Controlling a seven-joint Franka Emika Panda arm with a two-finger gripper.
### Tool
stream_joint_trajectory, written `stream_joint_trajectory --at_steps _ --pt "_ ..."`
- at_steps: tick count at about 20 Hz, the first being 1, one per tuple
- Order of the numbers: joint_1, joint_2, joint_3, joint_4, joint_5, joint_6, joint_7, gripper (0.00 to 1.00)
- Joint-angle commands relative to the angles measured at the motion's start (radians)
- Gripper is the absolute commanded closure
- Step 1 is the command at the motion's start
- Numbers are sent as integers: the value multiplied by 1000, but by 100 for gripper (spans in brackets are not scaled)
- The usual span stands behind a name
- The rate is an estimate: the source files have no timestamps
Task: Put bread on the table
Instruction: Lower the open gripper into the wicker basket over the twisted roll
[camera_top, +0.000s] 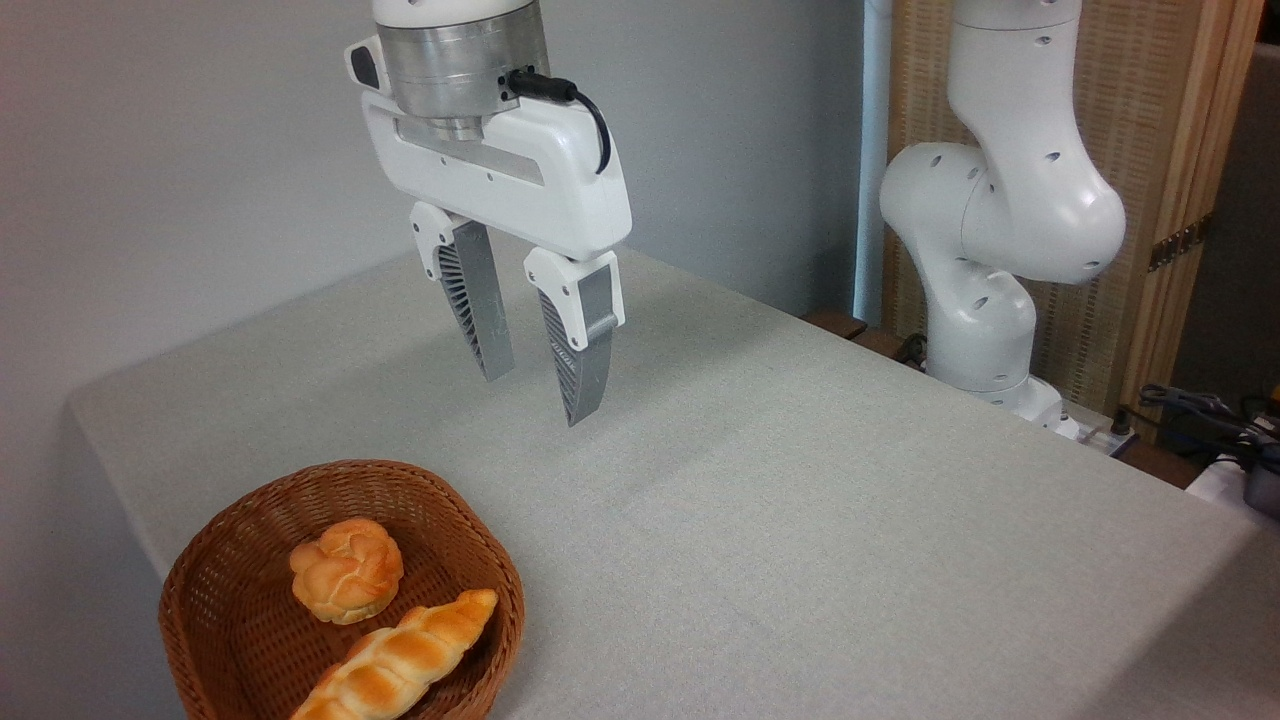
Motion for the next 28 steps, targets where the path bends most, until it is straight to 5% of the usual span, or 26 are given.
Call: stream_joint_trajectory --at_steps 1,11,21,28 --pt "-5 -14 9 -4 -11 11 16 0" --pt "-5 -9 -2 -6 -16 35 13 0" --pt "-8 129 -56 -15 -14 359 2 0" --pt "3 297 -43 -17 93 543 13 0"
